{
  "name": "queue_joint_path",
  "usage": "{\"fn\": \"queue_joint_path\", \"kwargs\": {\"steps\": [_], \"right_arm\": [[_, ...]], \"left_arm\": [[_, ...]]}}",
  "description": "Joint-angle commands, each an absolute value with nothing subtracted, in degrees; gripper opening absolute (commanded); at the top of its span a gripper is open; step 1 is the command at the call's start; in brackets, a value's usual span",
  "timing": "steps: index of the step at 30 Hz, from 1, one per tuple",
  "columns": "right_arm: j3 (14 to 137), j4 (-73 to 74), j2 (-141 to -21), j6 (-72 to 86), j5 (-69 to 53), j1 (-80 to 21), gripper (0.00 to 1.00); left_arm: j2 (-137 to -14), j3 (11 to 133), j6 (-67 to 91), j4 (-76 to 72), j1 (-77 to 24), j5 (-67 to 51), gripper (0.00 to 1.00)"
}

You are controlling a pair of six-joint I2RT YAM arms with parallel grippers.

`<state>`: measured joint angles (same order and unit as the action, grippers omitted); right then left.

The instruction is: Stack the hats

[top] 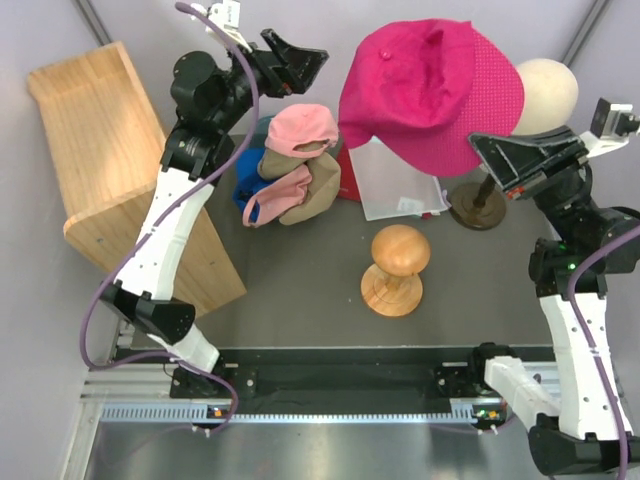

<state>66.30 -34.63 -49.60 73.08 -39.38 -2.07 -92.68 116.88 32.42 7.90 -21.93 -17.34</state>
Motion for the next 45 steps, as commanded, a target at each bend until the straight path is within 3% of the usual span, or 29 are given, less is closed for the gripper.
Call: {"fn": "queue_joint_path", "kwargs": {"steps": [1, 10, 21, 45], "right_arm": [[70.9, -26.0, -53.0, 69.6, -36.5, -0.4, 0.0], [78.0, -22.8, -62.0, 62.9, -22.7, 3.0, 0.0], [81.1, -25.8, -69.5, 56.0, -14.9, 8.1, 0.0], [60.6, -22.8, -61.5, 68.6, -5.5, 21.6, 0.0]], "left_arm": [[-95.4, 118.8, 28.4, 11.7, -21.9, -10.6, 0.99], [-99.2, 118.3, 19.1, 17.2, -21.9, -9.3, 0.99], [-97.9, 109.4, 16.0, 16.8, -21.9, -12.6, 0.99], [-96.9, 104.8, 15.7, 16.0, -20.5, -14.8, 0.99]]}}
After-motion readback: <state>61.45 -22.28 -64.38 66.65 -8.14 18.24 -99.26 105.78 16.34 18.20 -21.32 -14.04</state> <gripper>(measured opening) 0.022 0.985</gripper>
